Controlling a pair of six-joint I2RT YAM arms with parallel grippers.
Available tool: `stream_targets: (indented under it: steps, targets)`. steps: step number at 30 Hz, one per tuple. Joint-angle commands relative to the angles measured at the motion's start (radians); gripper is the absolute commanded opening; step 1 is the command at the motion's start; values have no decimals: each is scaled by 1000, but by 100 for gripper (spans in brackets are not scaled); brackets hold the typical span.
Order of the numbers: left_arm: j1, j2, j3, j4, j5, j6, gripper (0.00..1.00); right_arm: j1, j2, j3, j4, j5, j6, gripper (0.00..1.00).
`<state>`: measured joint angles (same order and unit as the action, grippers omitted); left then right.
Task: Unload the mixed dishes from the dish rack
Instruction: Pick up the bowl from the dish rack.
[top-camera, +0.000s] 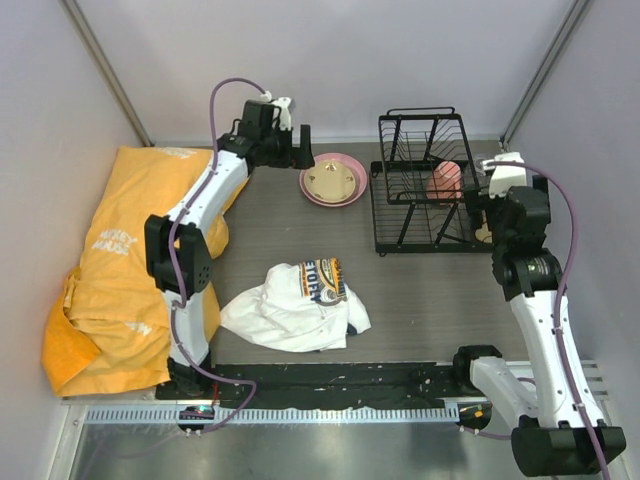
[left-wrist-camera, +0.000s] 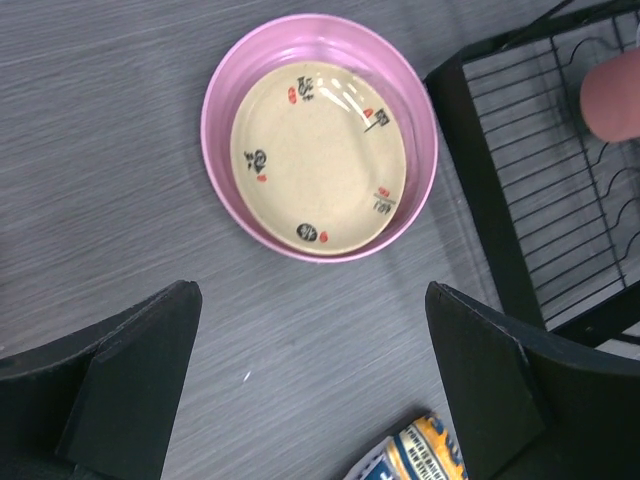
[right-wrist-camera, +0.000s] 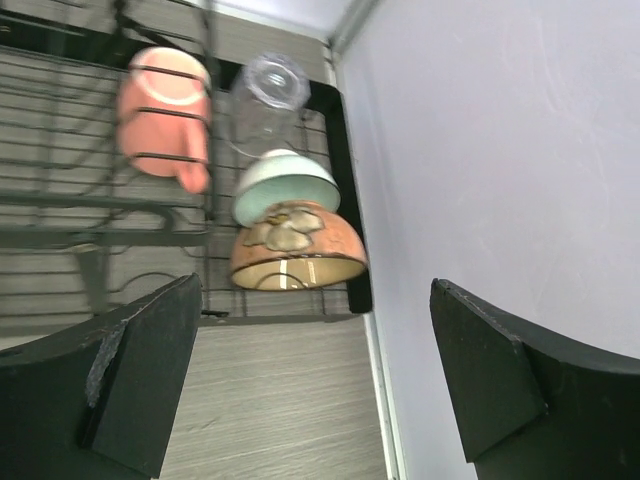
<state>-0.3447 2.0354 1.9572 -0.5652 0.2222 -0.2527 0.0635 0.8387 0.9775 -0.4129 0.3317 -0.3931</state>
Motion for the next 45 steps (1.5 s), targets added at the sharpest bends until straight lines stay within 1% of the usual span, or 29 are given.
stream_targets:
  steps: [1,6,12,16,20,22,24,27,28,29,35,37,39,45]
  targets:
    - [4,-130,-88,48,-49,82,100,-129,39,6,52,-68,30,100]
    - [4,-210,-184,57,-55,128,100,-235,105,0,52,-131,19,98]
    - [3,-273,-274,85,-47,155,100,-385,168,6,66,-272,17,96]
    - [3,-297,-320,103,-37,179,100,-433,184,-31,111,-335,-82,94]
    - [4,-310,-350,123,-26,210,100,-475,195,-77,157,-447,-240,91]
    - [3,-310,-359,129,-15,227,100,-491,204,-106,178,-490,-288,89]
    - [3,-310,-366,140,-7,239,100,-511,218,-135,226,-529,-337,88]
    - [3,-308,-369,142,3,250,100,-567,241,-174,307,-629,-380,87]
    - [3,-307,-369,142,5,250,100,-602,246,-181,325,-689,-394,86]
    - [4,-307,-371,143,3,275,100,-616,255,-189,363,-712,-404,87]
    - [3,-300,-353,137,-3,302,100,-715,329,-220,463,-880,-533,85]
    - [3,-294,-343,127,-7,305,100,-729,359,-220,473,-907,-578,84]
    - [4,-291,-333,120,-11,306,100,-745,378,-235,519,-934,-596,83]
    - [3,-284,-330,117,-24,305,100,-751,431,-333,742,-947,-619,79]
